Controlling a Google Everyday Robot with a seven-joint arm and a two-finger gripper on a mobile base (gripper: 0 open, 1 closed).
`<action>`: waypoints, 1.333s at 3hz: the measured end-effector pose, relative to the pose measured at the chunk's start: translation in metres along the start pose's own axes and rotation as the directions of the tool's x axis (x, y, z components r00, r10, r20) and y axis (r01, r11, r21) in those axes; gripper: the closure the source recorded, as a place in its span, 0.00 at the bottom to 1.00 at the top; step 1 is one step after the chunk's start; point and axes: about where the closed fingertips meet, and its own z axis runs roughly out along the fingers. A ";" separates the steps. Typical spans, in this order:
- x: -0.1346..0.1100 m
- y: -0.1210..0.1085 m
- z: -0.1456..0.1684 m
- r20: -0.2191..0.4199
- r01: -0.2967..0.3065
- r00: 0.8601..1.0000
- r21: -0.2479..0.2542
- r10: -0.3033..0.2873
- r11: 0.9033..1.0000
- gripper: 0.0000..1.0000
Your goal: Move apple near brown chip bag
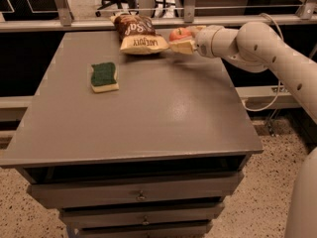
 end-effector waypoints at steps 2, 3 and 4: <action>0.014 0.009 0.027 -0.026 -0.035 0.999 -0.055 0.033 0.998 0.75; 0.019 0.016 0.034 -0.050 -0.056 0.997 -0.075 0.052 0.996 0.44; 0.021 0.018 0.037 -0.059 -0.064 0.997 -0.085 0.059 0.994 0.20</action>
Offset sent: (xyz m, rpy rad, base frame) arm 0.0181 0.0186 -0.0302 0.0148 0.0916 0.0421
